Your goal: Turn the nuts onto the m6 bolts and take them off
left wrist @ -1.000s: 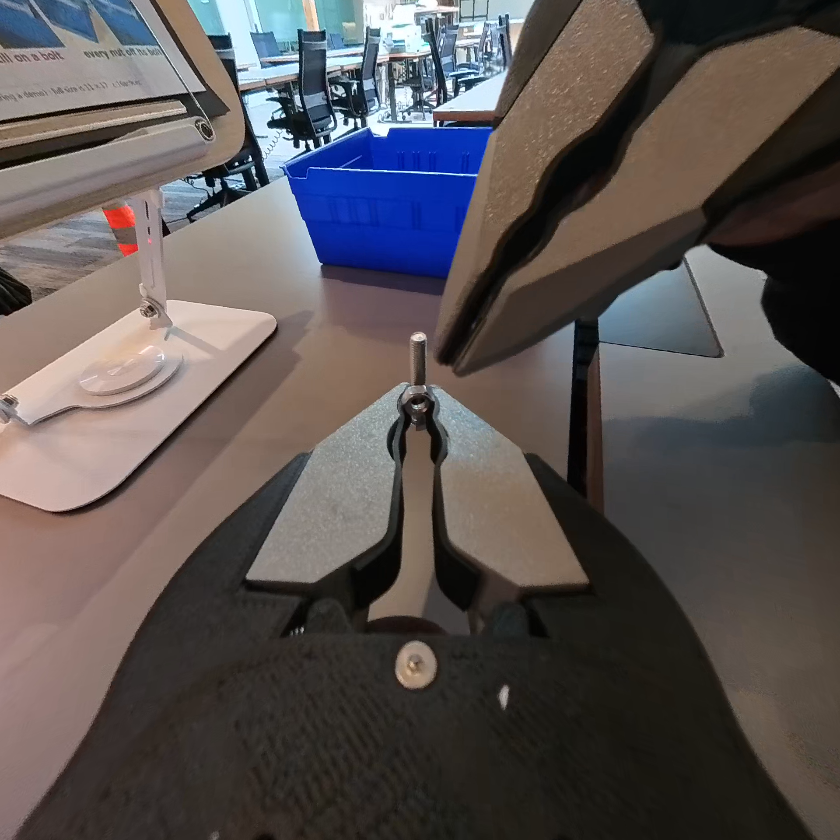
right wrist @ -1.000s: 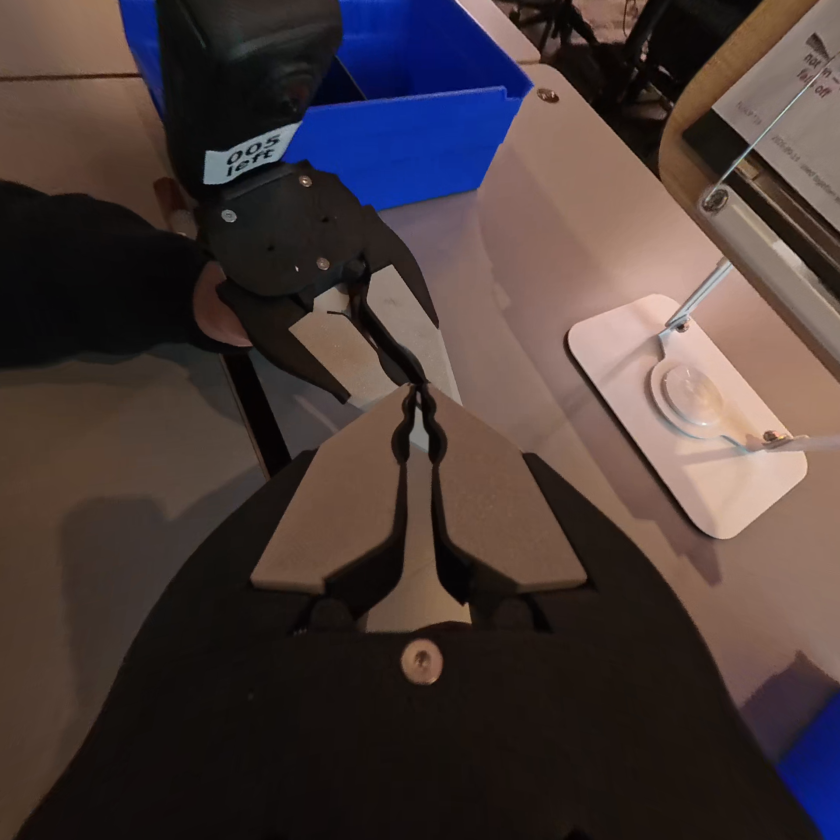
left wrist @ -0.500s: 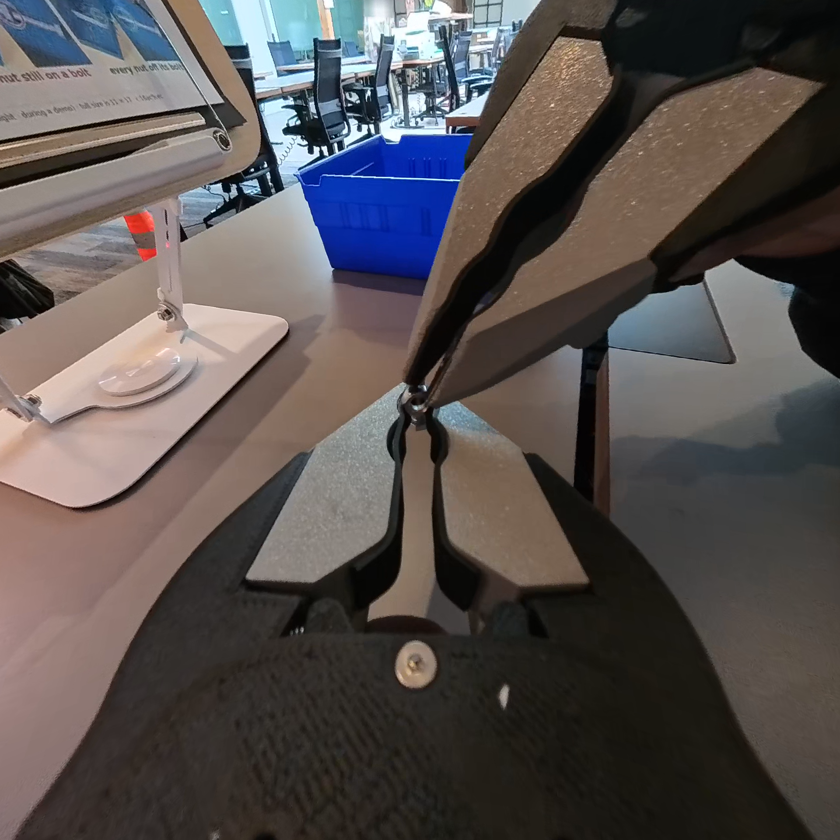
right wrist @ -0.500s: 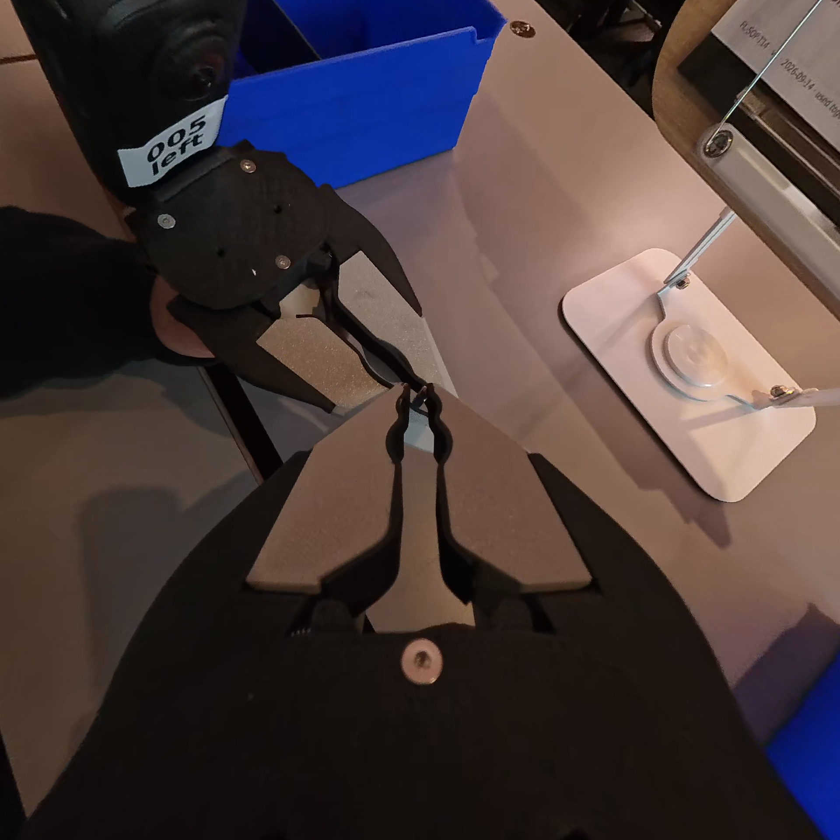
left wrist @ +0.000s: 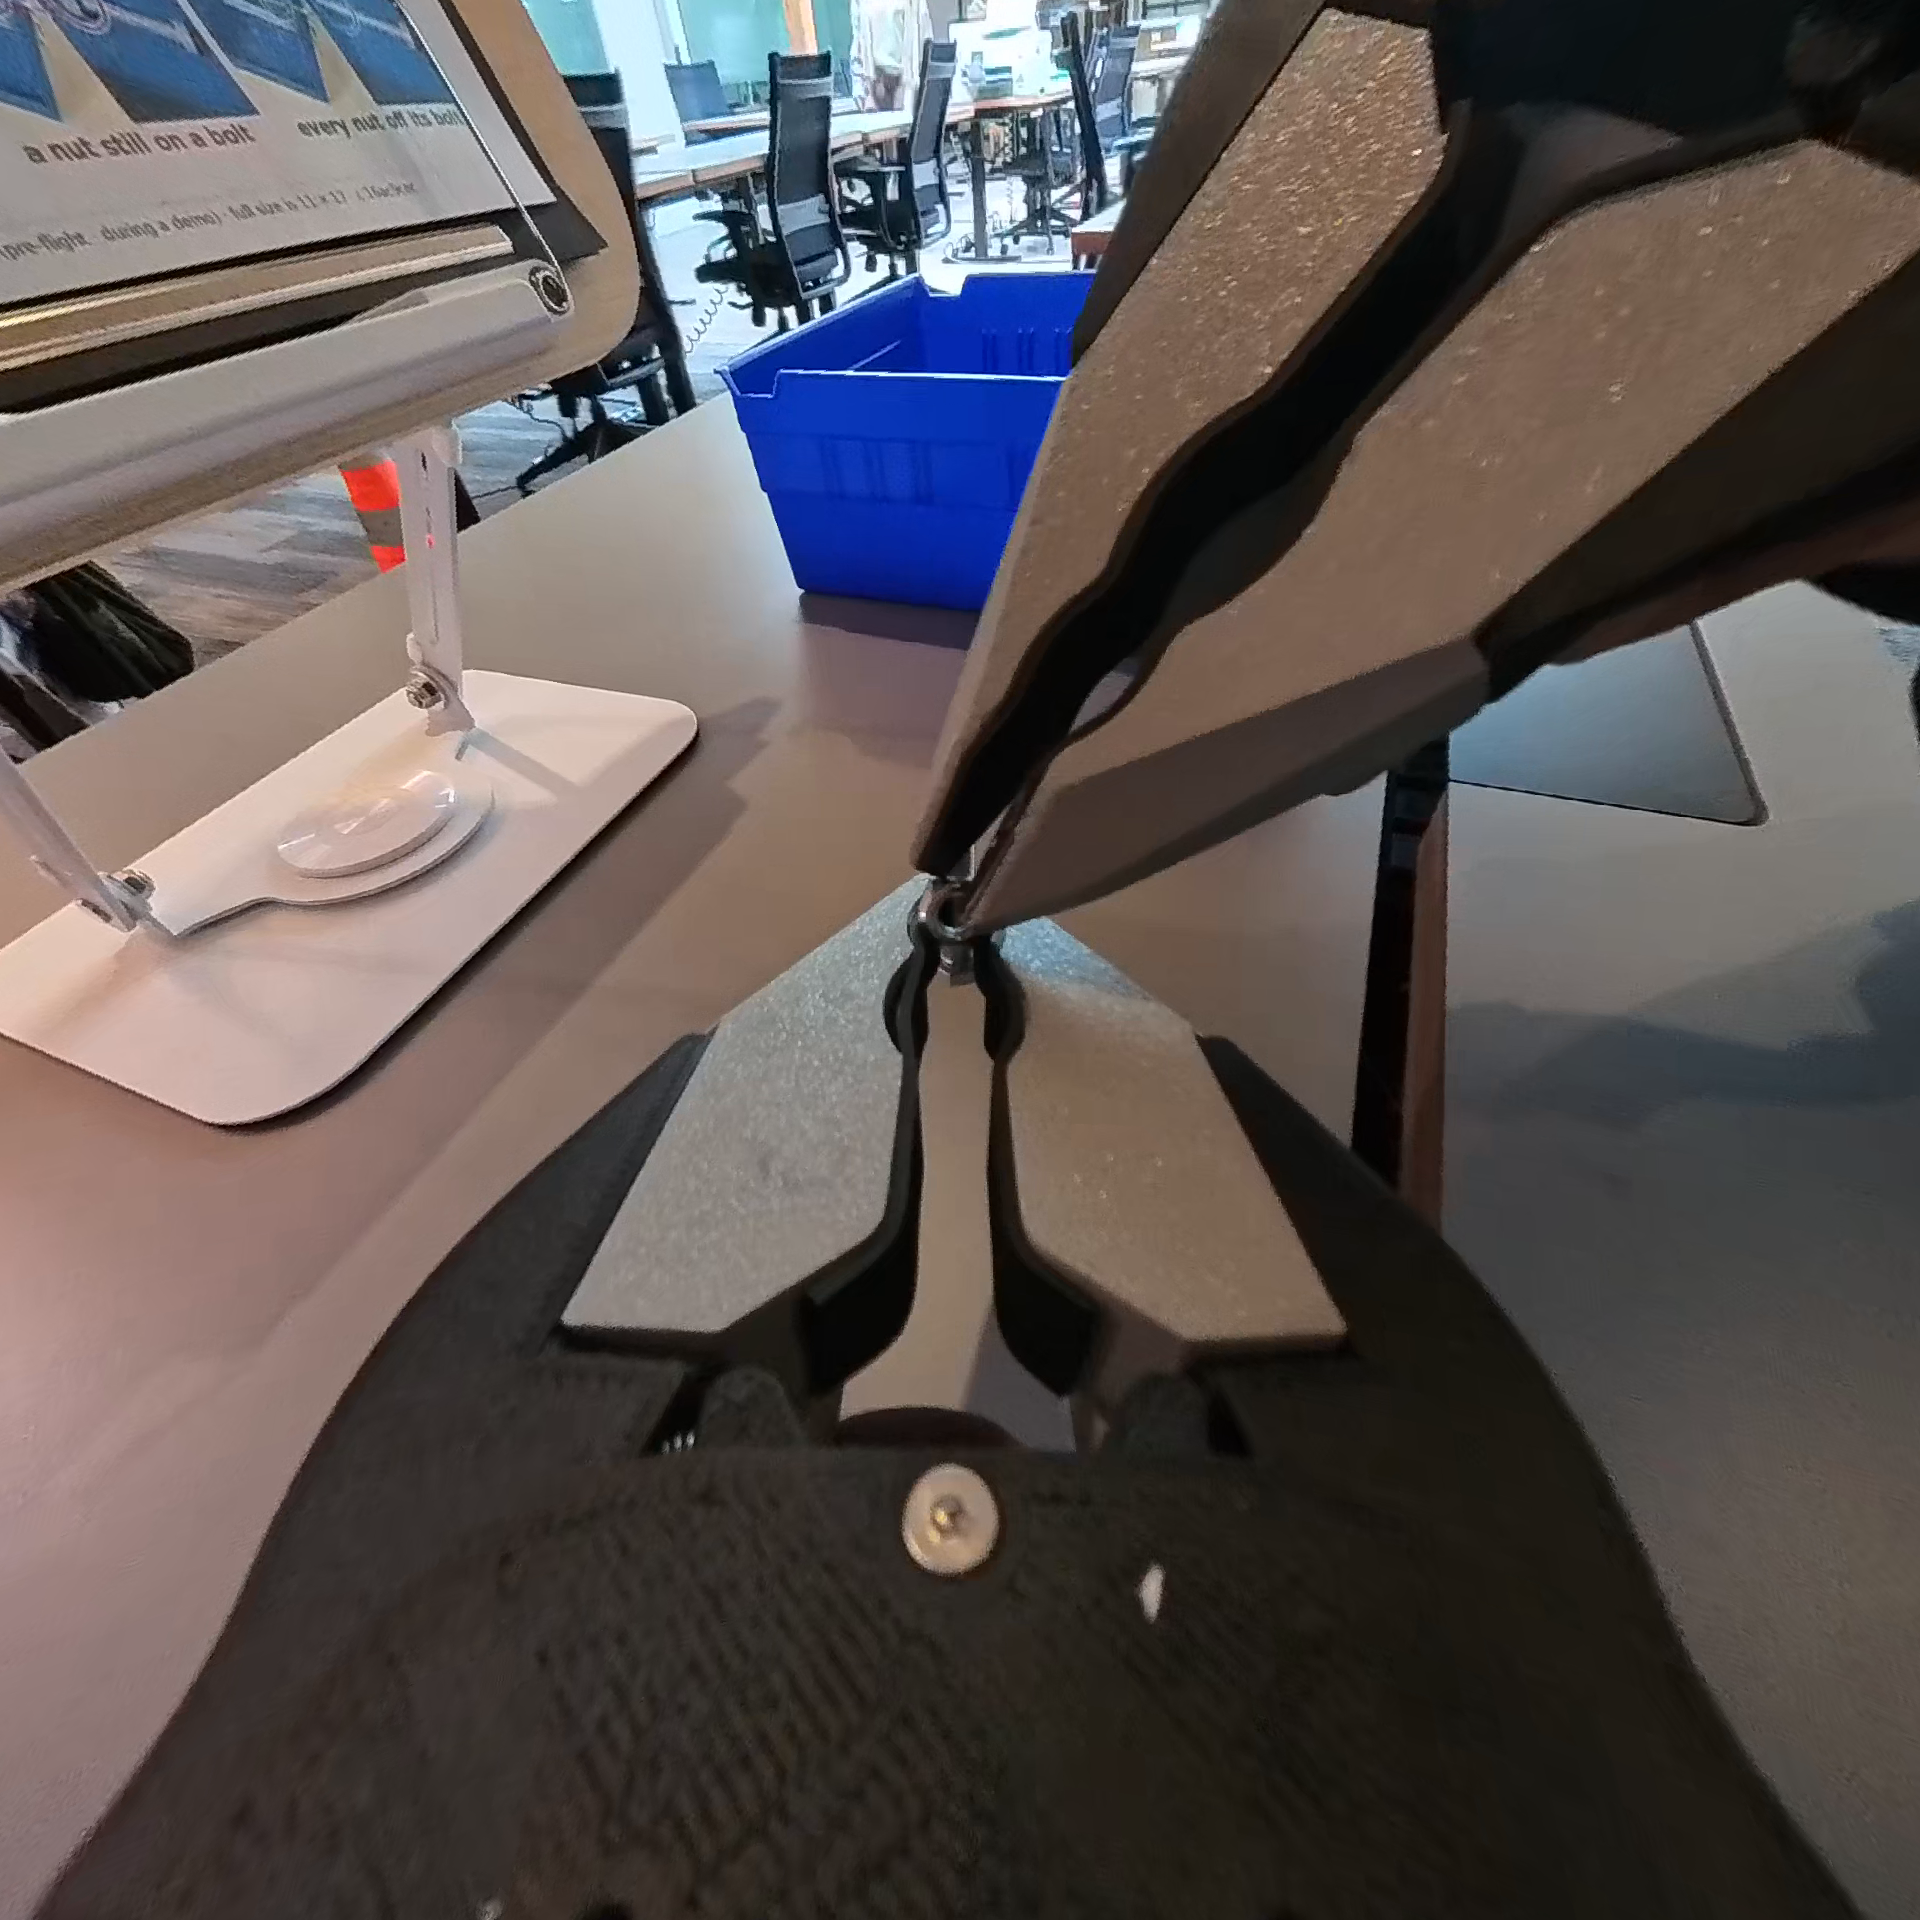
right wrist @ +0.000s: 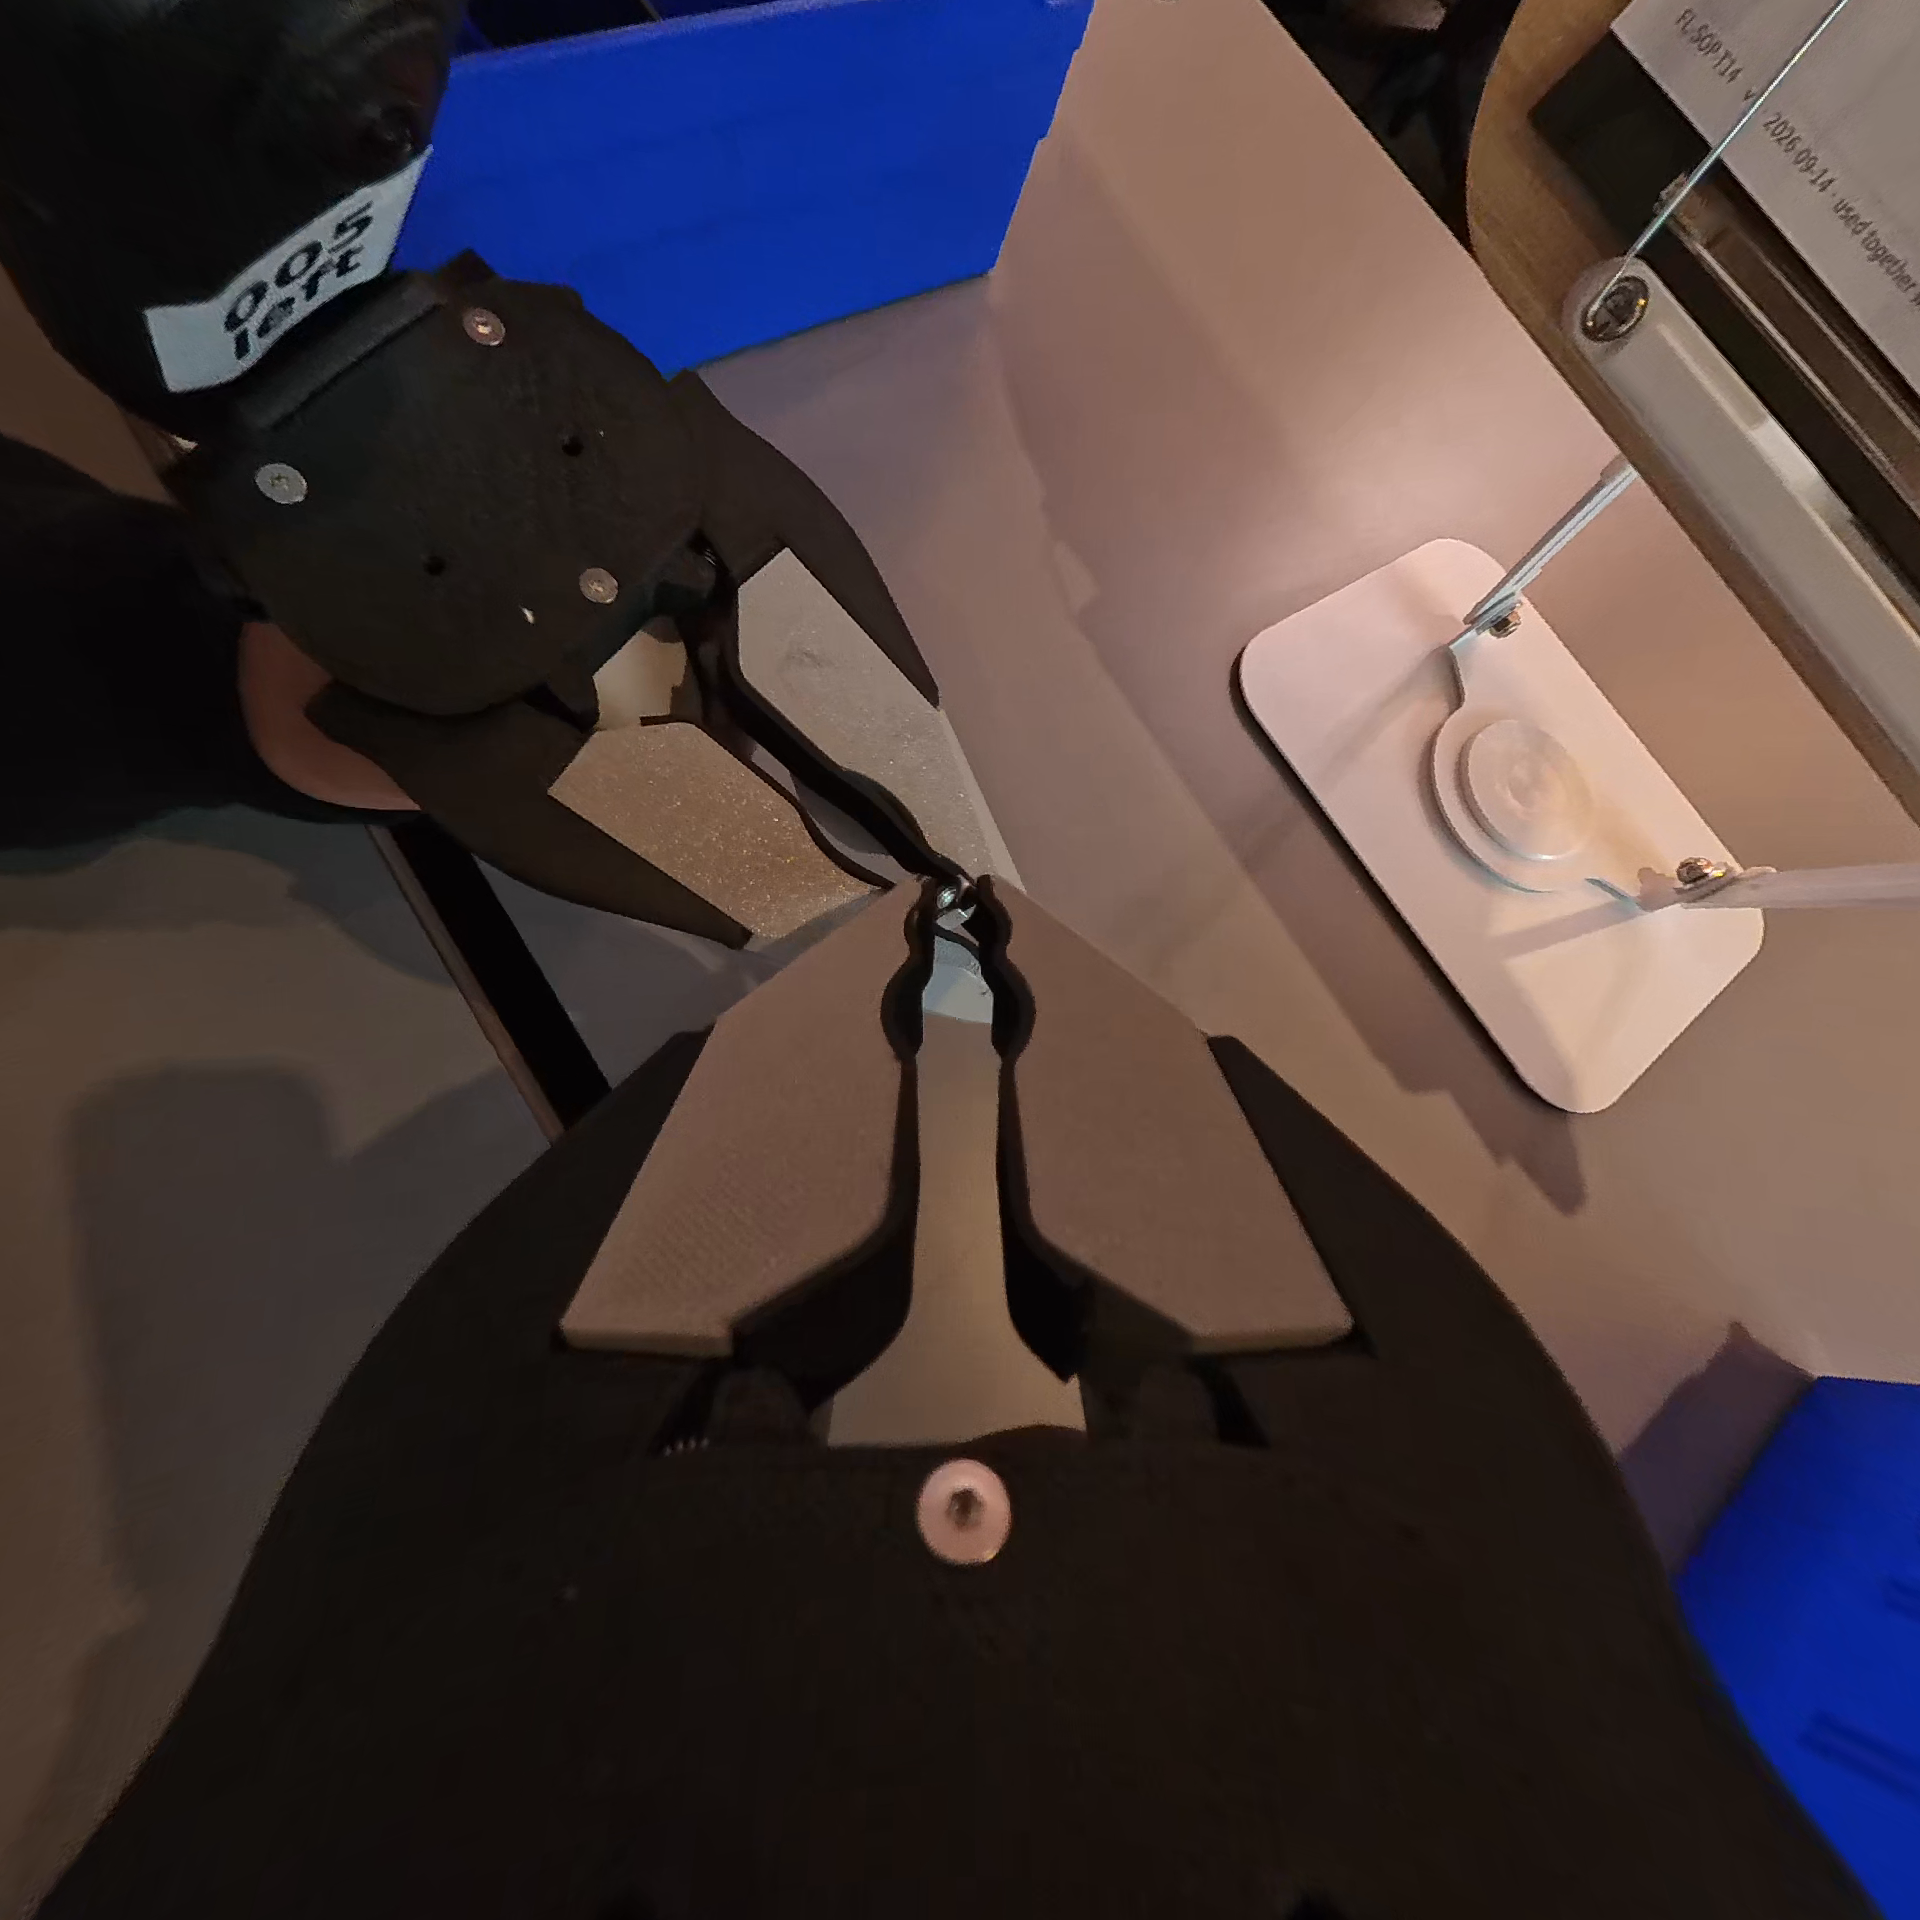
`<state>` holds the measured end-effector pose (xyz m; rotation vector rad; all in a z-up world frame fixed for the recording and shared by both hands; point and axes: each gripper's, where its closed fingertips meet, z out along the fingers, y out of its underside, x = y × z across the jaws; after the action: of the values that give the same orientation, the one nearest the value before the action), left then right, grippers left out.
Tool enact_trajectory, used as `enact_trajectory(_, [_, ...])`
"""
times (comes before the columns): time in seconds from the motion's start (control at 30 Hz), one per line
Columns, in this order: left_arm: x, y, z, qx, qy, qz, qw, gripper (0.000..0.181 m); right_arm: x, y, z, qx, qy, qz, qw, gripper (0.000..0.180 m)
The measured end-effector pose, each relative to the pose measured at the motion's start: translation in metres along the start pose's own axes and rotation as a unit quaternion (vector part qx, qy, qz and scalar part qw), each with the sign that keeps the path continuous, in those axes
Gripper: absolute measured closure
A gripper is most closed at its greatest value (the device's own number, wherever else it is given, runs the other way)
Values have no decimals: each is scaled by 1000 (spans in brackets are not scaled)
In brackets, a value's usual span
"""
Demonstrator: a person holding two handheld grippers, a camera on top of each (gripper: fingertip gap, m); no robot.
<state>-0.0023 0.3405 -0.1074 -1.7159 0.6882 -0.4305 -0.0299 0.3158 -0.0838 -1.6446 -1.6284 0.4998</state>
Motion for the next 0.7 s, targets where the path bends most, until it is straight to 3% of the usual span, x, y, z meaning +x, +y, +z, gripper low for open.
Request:
enact_trajectory(0.43, [0, 1, 1, -6, -11, 9, 1000, 178, 0, 2, 4, -29, -6, -17, 999, 177])
enact_trajectory(0.7, [-1, 0, 1, -3, -6, 0, 1000, 179, -1, -2, 2, 12, -67, 41, 997, 178])
